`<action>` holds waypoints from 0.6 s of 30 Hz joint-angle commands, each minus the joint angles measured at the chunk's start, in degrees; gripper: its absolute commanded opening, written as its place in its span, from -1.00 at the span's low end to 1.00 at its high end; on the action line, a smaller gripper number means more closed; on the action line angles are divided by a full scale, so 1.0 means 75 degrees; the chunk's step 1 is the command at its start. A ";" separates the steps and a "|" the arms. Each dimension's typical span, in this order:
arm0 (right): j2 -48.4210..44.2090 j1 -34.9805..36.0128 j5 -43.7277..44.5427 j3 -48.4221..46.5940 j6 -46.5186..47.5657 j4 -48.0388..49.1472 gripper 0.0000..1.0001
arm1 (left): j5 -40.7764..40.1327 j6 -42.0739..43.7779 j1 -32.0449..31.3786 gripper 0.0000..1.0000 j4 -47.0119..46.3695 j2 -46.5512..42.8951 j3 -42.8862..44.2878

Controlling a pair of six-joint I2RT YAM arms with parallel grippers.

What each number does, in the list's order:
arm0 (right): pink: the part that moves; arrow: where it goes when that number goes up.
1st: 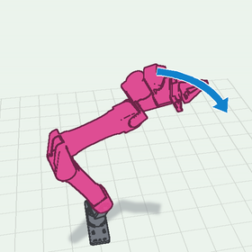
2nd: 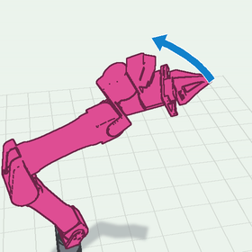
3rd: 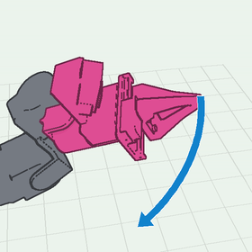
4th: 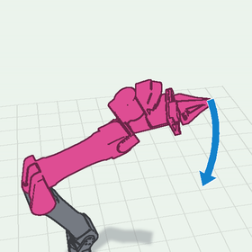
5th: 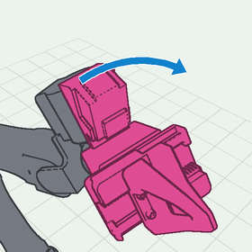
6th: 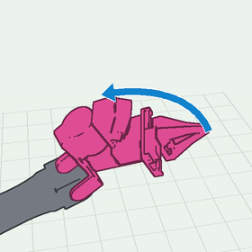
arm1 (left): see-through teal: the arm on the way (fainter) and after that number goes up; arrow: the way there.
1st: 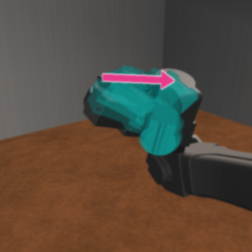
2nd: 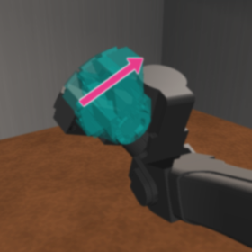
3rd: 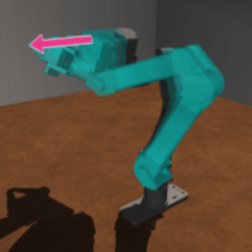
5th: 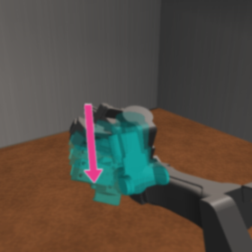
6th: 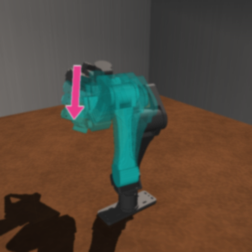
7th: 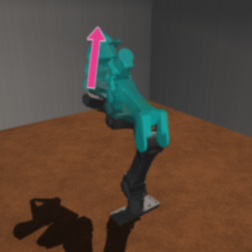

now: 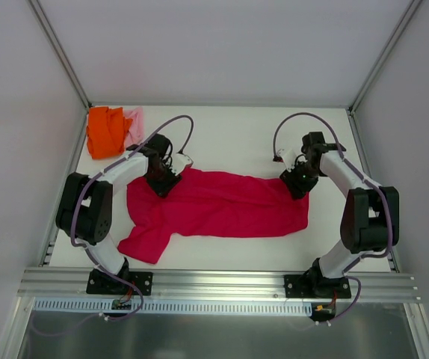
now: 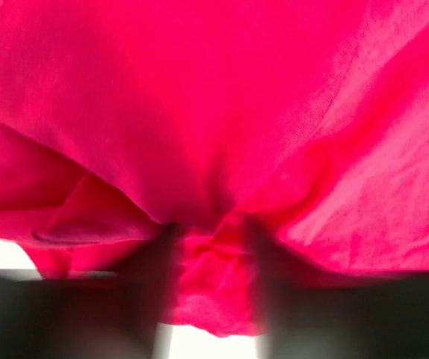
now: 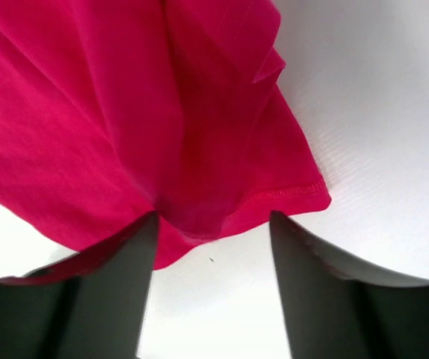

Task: Fold and stack the t-shirts
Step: Fold the flattened tshirt in 1/3 of the way

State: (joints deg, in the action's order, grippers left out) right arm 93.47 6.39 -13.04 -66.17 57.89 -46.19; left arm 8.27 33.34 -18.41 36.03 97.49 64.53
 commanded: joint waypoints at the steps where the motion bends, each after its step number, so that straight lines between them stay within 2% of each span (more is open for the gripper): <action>1: -0.0333 0.0073 0.0297 0.0441 0.0203 0.0427 0.40 | -0.0236 0.0054 -0.0029 0.62 -0.0419 -0.0411 -0.0272; 2: -0.0438 0.0097 0.0332 0.0560 0.0215 0.0684 0.58 | -0.0236 0.0054 -0.0029 0.95 -0.0549 -0.0518 -0.0319; 4: -0.0685 0.0097 0.0425 0.0736 0.0215 0.0885 0.81 | -0.0143 0.0019 -0.0029 0.97 -0.0702 -0.0717 -0.0401; 5: -0.0767 0.0085 0.0437 0.0888 0.0238 0.1060 0.84 | -0.0038 0.0008 -0.0029 0.97 -0.0911 -0.0927 -0.0424; 10: -0.1421 0.0062 0.0332 0.1345 0.0402 0.1249 0.86 | 0.0466 -0.0086 -0.0017 0.98 -0.1405 -0.2005 -0.0624; 18: -0.2653 -0.0032 0.0074 0.1873 0.0695 0.0770 0.86 | 0.0726 0.0242 -0.0029 0.96 -0.0751 -0.3928 -0.0753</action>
State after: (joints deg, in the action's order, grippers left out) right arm 77.71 6.57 -11.00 -52.77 61.23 -38.35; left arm 11.68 33.54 -18.39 28.08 71.13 60.05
